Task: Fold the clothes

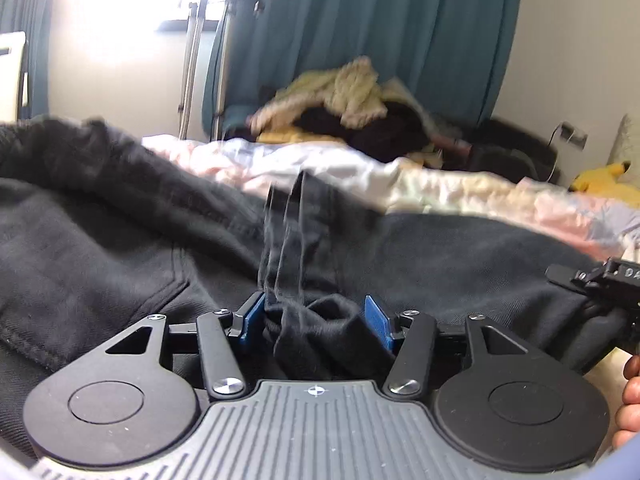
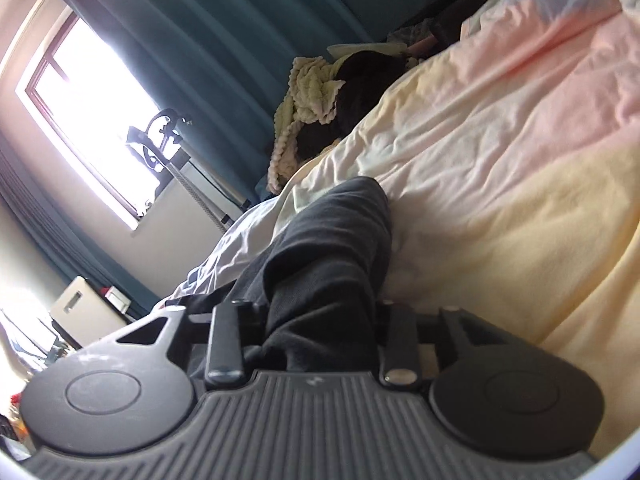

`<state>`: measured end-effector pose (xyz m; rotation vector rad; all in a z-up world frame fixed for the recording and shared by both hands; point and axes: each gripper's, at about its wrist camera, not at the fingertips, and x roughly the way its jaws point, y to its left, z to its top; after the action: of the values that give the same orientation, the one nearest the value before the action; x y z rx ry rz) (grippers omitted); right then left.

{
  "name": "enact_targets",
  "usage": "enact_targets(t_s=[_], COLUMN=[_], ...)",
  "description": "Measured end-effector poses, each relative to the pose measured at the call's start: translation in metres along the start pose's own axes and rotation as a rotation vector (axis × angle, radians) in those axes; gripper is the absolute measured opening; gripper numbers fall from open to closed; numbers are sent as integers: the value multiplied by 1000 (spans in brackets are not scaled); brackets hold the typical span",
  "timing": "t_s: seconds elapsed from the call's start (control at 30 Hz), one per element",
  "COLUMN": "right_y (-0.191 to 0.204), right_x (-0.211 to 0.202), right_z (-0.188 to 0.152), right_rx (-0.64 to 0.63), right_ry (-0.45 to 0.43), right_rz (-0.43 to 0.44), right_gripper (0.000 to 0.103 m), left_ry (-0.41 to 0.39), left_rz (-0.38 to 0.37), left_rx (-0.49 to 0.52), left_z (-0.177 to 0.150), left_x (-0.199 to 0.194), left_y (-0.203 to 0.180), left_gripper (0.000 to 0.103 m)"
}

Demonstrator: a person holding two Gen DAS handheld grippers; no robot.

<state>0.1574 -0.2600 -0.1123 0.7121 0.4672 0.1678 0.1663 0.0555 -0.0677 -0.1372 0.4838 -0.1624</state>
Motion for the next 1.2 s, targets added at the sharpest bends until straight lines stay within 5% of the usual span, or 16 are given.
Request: enact_targets(t_s=[0.13, 0.23, 0.43, 0.63, 0.83, 0.97, 1.03, 1.1, 1.2], right_y=[3, 12, 31, 39, 18, -4, -17, -28, -30], right_x=[-11, -26, -63, -115, -188, -233, -241, -240, -225], right_z=[21, 29, 45, 70, 105, 125, 126, 123, 117], right_rx=[-5, -28, -104, -108, -173, -230, -236, -256, -290], right_ry=[-30, -39, -59, -175, -286, -328, -333, -308, -305], right_rz=[18, 23, -4, -47, -164, -262, -323, -383, -403], right_gripper=[27, 26, 26, 25, 25, 25, 25, 25, 25], left_ry=[-150, -142, 8, 9, 59, 141, 156, 139, 195], left_rz=[-22, -16, -26, -134, -287, -417, -422, -376, -427], left_rx=[-18, -60, 81, 166, 181, 86, 109, 177, 169], left_z=[9, 10, -2, -15, -34, -68, -88, -98, -85], left_x=[-26, -25, -8, -14, -13, 3, 7, 4, 2], left_y=[-3, 5, -24, -82, -170, -223, -243, -252, -231], left_gripper=[58, 58, 58, 58, 58, 58, 58, 58, 58])
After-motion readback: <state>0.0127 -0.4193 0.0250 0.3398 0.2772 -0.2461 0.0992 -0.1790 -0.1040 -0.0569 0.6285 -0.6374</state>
